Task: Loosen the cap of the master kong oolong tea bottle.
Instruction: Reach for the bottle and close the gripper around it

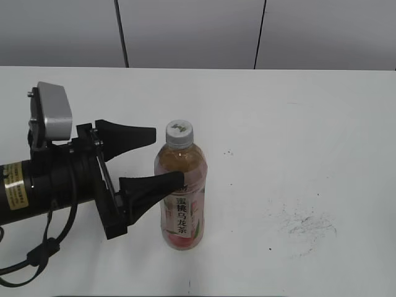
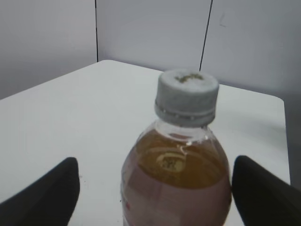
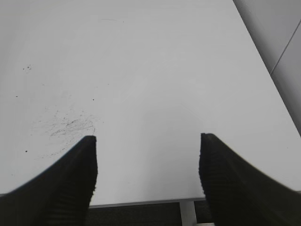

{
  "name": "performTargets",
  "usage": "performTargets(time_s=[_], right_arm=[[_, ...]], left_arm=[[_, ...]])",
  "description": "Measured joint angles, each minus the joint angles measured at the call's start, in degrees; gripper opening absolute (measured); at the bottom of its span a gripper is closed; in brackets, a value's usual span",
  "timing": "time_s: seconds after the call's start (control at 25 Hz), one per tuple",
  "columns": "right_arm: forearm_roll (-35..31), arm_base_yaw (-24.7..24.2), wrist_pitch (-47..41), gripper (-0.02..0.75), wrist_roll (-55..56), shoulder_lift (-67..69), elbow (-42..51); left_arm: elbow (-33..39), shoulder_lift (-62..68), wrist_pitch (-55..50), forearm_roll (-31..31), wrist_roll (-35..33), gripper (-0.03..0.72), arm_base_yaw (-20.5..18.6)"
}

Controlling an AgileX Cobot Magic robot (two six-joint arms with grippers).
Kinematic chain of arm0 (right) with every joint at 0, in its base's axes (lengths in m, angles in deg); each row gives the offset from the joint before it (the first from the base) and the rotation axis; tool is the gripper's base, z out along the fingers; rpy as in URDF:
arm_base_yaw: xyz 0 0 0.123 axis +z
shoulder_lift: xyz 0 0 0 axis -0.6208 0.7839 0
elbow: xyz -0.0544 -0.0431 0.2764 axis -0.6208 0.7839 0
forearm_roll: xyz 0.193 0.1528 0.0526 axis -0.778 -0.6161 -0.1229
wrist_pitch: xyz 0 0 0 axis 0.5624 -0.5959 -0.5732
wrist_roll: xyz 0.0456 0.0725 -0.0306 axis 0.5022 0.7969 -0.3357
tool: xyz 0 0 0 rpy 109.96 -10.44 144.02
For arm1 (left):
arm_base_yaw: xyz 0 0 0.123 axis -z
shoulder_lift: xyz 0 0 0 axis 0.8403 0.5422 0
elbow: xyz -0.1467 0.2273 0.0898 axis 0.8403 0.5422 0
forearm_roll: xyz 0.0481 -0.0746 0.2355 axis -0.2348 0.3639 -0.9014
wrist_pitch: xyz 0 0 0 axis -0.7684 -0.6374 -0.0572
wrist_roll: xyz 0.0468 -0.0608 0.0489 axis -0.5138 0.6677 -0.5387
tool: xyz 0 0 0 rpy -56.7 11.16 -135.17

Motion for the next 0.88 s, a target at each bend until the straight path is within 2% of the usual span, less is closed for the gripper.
performTargets(time_s=[0.32, 0.64, 0.88], right_arm=[[0.0, 0.0, 0.0, 0.508, 0.0, 0.0, 0.0], [0.0, 0.0, 0.0, 0.508, 0.0, 0.0, 0.0], [0.0, 0.0, 0.0, 0.508, 0.0, 0.0, 0.0]], left_arm=[[-3.03, 1.4, 0.39, -0.75, 1.59, 0.585, 0.52], [-5.4, 6.38, 0.18, 0.8, 2.38, 0.585, 5.88], [-8.04, 9.5, 0.12, 2.28, 2.38, 0.585, 6.7]])
